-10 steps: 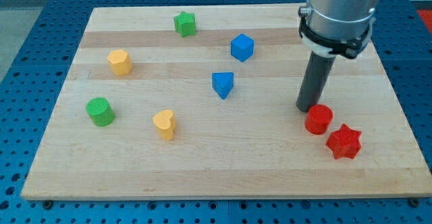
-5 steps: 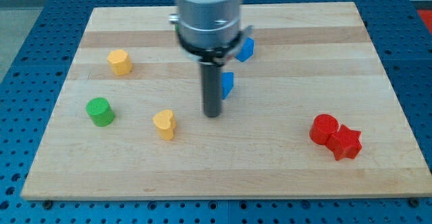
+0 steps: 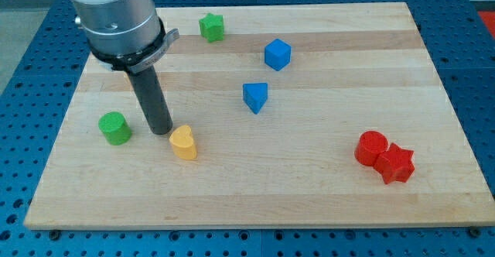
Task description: Move yellow heart towards bottom center
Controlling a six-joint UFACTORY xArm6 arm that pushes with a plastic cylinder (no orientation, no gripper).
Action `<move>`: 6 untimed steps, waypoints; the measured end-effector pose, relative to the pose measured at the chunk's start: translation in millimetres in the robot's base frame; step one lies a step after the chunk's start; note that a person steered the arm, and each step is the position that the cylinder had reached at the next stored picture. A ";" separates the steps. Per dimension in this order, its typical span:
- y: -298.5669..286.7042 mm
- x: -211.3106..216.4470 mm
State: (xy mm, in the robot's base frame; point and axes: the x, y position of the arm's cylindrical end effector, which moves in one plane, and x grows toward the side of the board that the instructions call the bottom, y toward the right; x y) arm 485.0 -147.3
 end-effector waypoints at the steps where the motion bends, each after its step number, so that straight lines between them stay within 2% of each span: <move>1: -0.6 5.5; 2: 7.9 24.0; 3: 9.7 24.0; 6: 116.5 25.0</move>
